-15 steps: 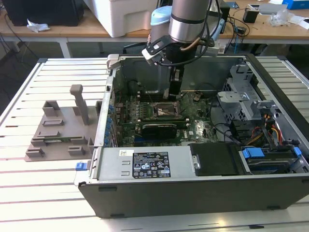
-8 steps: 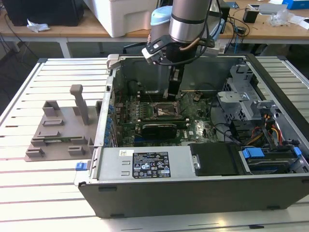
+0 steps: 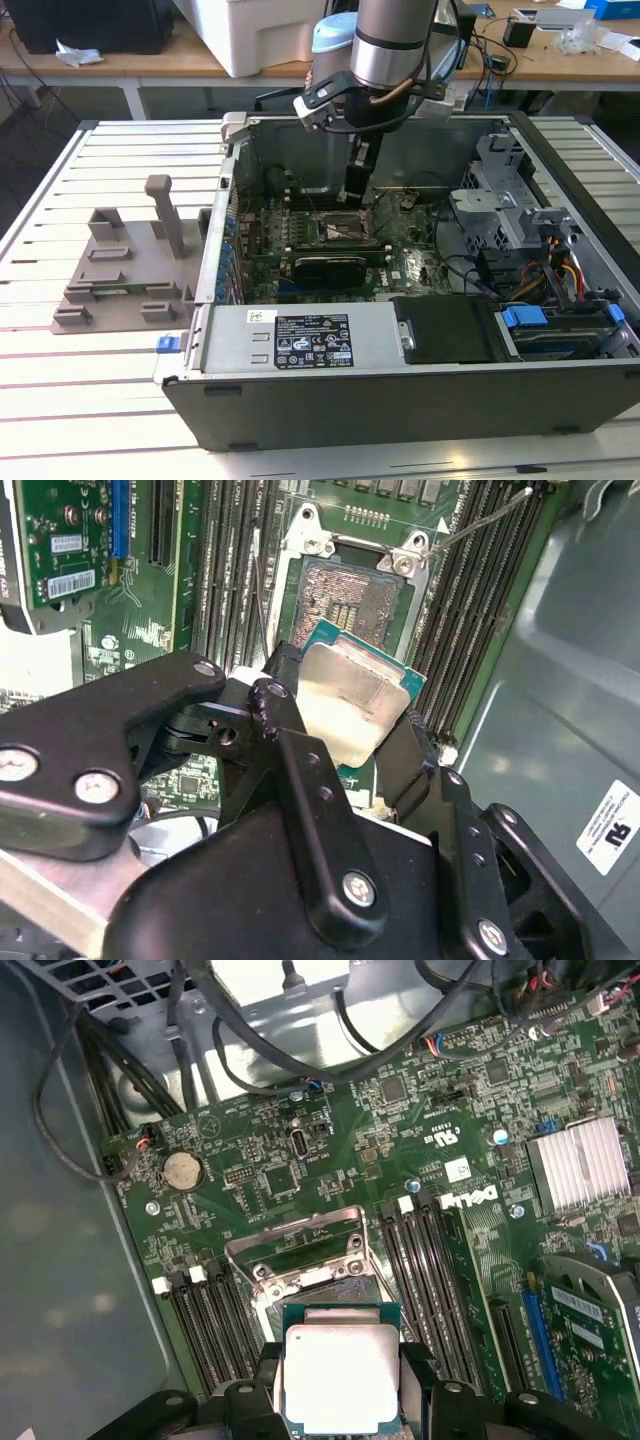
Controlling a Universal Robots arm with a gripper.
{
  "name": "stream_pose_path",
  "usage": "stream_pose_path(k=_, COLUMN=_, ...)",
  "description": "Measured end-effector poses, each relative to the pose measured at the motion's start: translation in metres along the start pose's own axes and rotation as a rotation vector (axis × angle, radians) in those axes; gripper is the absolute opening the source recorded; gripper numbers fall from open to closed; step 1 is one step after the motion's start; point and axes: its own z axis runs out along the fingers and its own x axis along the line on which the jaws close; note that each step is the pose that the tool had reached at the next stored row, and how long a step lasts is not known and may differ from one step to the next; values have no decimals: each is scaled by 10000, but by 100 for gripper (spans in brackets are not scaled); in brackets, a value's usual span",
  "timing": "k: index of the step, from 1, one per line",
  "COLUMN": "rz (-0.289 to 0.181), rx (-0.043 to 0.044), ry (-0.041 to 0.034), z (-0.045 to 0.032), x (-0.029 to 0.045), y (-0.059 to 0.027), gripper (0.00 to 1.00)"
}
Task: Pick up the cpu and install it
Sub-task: 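Place the cpu into insertion slot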
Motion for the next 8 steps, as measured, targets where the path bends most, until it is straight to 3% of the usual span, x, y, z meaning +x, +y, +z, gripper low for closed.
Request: stream_pose_path(k=8, rz=775, rx=16, ry=42, z=0, x=2, y=5, gripper=55)
